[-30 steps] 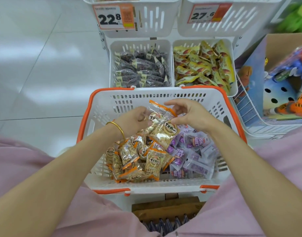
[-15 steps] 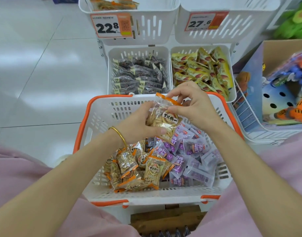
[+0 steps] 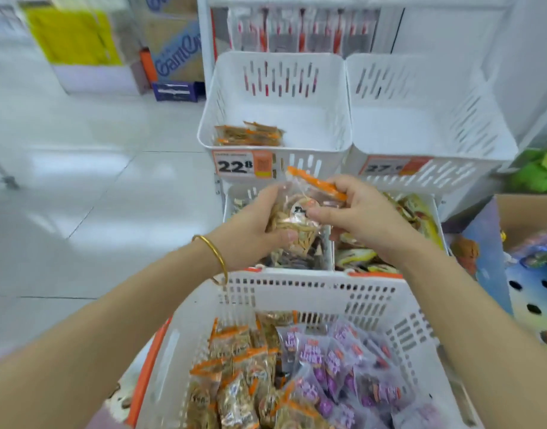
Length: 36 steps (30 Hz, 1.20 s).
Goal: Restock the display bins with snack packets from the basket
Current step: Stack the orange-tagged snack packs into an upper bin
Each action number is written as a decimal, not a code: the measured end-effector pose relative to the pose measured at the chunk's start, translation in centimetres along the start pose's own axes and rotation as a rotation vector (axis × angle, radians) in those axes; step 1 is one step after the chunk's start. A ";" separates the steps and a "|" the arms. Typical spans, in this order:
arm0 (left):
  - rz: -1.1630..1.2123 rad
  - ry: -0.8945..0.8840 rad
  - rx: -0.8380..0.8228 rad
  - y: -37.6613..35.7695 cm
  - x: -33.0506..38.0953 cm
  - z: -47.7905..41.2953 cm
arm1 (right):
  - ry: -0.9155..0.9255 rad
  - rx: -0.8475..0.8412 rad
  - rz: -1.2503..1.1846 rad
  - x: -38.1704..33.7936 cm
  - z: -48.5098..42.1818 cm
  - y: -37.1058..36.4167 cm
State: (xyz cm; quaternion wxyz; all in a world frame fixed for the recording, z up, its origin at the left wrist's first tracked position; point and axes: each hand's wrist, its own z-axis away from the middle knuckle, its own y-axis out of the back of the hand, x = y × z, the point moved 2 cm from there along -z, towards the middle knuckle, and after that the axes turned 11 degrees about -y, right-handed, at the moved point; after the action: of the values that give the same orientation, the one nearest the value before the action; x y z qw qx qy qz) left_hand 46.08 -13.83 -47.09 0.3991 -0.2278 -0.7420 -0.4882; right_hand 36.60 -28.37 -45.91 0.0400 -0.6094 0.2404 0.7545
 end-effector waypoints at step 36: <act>-0.664 -0.064 0.459 10.6 -8.7 -6.5 | 0.123 -0.065 0.961 -10.4 -26.6 -5.3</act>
State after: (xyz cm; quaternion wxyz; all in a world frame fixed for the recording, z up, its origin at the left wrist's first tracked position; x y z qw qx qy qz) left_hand 61.24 -14.87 -47.13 0.2372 0.1041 -0.8768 -0.4050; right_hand 65.06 -32.24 -41.57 -0.3465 -0.4739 0.4728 0.6572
